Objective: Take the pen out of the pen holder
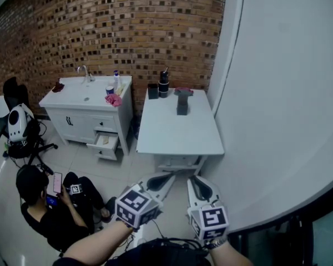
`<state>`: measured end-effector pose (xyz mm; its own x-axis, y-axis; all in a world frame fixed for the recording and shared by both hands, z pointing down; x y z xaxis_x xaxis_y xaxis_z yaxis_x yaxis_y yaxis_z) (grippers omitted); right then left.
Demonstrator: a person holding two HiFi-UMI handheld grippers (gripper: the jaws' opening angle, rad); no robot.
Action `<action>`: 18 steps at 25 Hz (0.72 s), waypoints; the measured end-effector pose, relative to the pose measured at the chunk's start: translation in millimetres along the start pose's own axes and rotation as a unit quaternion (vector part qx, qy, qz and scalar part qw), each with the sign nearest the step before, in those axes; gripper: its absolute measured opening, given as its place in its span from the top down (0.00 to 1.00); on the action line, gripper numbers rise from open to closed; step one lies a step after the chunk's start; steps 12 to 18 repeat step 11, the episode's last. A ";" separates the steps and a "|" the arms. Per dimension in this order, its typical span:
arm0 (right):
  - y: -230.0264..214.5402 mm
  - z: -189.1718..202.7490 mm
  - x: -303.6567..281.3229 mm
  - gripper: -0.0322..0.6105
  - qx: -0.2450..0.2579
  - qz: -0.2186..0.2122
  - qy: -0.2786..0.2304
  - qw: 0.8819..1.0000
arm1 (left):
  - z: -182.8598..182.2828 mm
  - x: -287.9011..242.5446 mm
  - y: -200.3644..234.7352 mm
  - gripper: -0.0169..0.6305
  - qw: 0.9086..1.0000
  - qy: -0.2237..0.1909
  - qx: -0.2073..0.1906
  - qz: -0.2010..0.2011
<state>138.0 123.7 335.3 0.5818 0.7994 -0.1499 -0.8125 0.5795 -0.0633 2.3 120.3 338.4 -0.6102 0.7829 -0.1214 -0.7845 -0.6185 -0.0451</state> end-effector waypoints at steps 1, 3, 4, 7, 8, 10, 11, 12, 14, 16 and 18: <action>-0.2 0.1 0.1 0.87 0.002 -0.001 -0.001 1.000 | 0.8 0.1 -0.4 0.97 1.000 0.000 -0.001 0.000; -1.1 -0.7 -0.7 0.87 0.003 -0.005 -0.002 1.000 | 0.7 -0.7 -0.4 0.97 1.000 0.000 -0.005 0.001; -1.6 -1.0 -1.3 0.87 0.003 -0.008 -0.003 1.000 | -0.8 -1.0 -0.8 0.97 1.000 0.001 -0.005 -0.001; -4.6 1.5 -2.5 0.87 0.005 -0.012 -0.007 1.000 | -2.1 -2.8 -2.6 0.97 1.000 0.002 -0.004 -0.005; -6.7 3.1 -2.8 0.87 0.006 -0.014 -0.008 1.000 | -1.7 -4.1 -3.5 0.97 1.000 0.002 -0.004 -0.006; -10.3 4.5 -2.5 0.87 0.006 -0.017 -0.010 1.000 | -1.1 -7.1 -5.6 0.97 1.000 0.002 -0.004 -0.008; -11.9 4.5 -2.1 0.87 0.006 -0.018 -0.010 1.000 | -0.8 -8.6 -6.8 0.97 1.000 0.002 -0.005 -0.008; -11.9 4.5 -2.1 0.87 0.006 -0.018 -0.010 1.000 | -0.8 -8.6 -6.8 0.97 1.000 0.002 -0.005 -0.008; -11.9 4.5 -2.1 0.87 0.006 -0.018 -0.010 1.000 | -0.8 -8.6 -6.8 0.97 1.000 0.002 -0.005 -0.008; -11.9 4.5 -2.1 0.87 0.006 -0.018 -0.010 1.000 | -0.8 -8.6 -6.8 0.97 1.000 0.002 -0.005 -0.008; -11.9 4.5 -2.1 0.87 0.006 -0.018 -0.010 1.000 | -0.8 -8.6 -6.8 0.97 1.000 0.002 -0.005 -0.008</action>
Point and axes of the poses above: the fingertips, and each gripper's own axes: x backward along the fingers, y to its left, z out of its underside, the point moved 7 cm from there along x, backward along the fingers, and after that the axes turned 8 degrees about -x, right-handed, at the moved point
